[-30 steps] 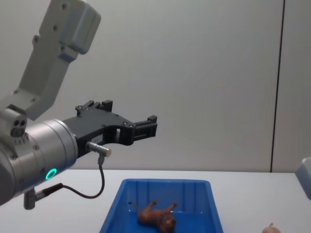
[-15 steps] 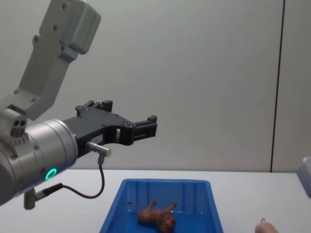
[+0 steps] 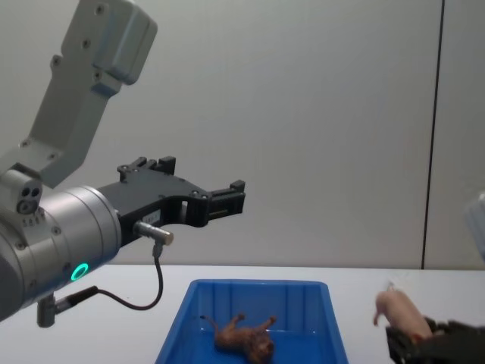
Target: Pick up the two dolls from the table and place them into the box.
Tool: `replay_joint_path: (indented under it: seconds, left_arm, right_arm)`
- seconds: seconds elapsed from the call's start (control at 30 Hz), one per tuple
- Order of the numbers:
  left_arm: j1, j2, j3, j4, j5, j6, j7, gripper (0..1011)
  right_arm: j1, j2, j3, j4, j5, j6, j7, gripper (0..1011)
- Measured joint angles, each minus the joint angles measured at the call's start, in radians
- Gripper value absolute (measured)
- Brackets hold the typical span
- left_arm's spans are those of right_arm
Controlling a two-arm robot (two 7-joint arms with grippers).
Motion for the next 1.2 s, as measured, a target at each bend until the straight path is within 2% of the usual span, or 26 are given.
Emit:
replay_joint_path:
  seconds: [0.47,0.73,0.97,1.2]
  left_arm:
    - [0.000,0.000,0.000,0.000,0.000,0.000,0.000,1001]
    - [0.000,0.000,0.000,0.000,0.000,0.000,0.000,1001]
    - [0.000,0.000,0.000,0.000,0.000,0.000,0.000,1001]
    - [0.000,0.000,0.000,0.000,0.000,0.000,0.000,1001]
  right_arm:
    - [0.020,-0.003,-0.005,-0.039,0.009,-0.089,0.127,371]
    - [0.053,-0.017,-0.014,-0.034,0.025,-0.115,0.239,379]
    - [0.091,-0.036,-0.023,-0.003,0.034,-0.108,0.316,579]
    - [0.108,-0.047,-0.027,0.016,0.035,-0.094,0.324,813]
